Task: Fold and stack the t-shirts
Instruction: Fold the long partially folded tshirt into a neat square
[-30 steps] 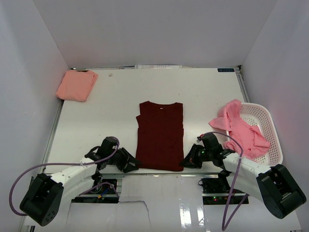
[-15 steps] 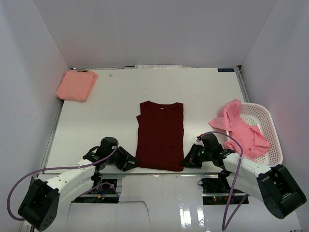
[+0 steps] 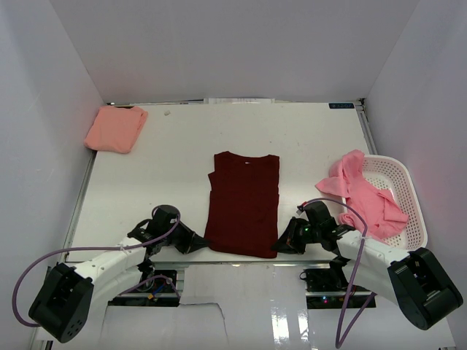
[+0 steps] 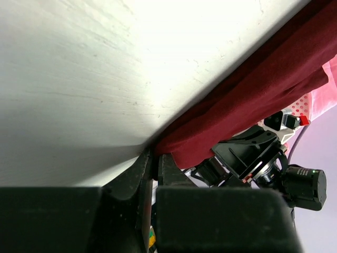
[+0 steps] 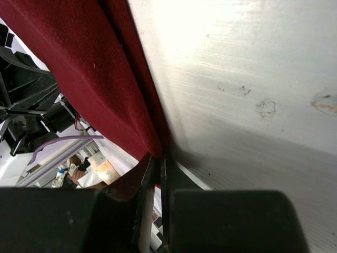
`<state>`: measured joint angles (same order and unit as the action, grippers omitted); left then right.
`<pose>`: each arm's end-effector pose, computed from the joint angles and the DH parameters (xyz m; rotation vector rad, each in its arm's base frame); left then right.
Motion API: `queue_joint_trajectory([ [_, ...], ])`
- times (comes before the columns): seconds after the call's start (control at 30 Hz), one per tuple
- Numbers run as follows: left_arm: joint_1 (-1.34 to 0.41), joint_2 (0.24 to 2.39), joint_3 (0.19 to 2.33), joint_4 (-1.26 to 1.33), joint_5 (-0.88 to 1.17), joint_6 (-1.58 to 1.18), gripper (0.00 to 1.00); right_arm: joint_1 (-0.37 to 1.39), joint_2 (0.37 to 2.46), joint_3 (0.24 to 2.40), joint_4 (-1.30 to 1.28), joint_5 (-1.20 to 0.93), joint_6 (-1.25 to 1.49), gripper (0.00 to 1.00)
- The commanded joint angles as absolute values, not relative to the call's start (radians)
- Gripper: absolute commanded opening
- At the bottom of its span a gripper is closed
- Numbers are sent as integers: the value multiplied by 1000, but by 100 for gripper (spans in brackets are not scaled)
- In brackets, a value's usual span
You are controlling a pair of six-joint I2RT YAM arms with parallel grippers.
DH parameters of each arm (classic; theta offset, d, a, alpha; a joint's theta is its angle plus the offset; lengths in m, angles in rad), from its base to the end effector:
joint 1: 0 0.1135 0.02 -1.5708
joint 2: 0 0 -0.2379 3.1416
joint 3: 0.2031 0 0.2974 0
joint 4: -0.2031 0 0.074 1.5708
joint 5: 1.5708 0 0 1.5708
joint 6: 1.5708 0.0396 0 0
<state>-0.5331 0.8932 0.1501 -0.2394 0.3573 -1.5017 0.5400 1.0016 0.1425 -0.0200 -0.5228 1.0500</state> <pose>0.1545 -0.1073 0.0535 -1.2302 2.6849 -1.0399 0.1584 0.1180 0.0491 0.4385 2.7359 1.2261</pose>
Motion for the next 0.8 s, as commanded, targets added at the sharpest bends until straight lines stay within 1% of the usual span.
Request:
queue_joint_trajectory([
  [0.0,-531,917,117,-305,216,-1490,0,548,1009,175,-49,-509,1023,10],
  [0.17,-531,920,187,-397,242,-1433,0,546,1020,239,-133,-518,980,10],
  [0.37,-531,927,290,-507,313,-1358,0,548,1042,304,-210,-595,924,10],
  [0.57,-531,963,385,-537,340,-1315,0,541,1063,337,-219,-641,899,10],
  [0.67,-531,973,400,-540,351,-1313,0,525,1088,351,-218,-658,870,11],
  [0.77,-531,945,368,-538,350,-1333,0,482,1135,359,-221,-673,821,11],
])
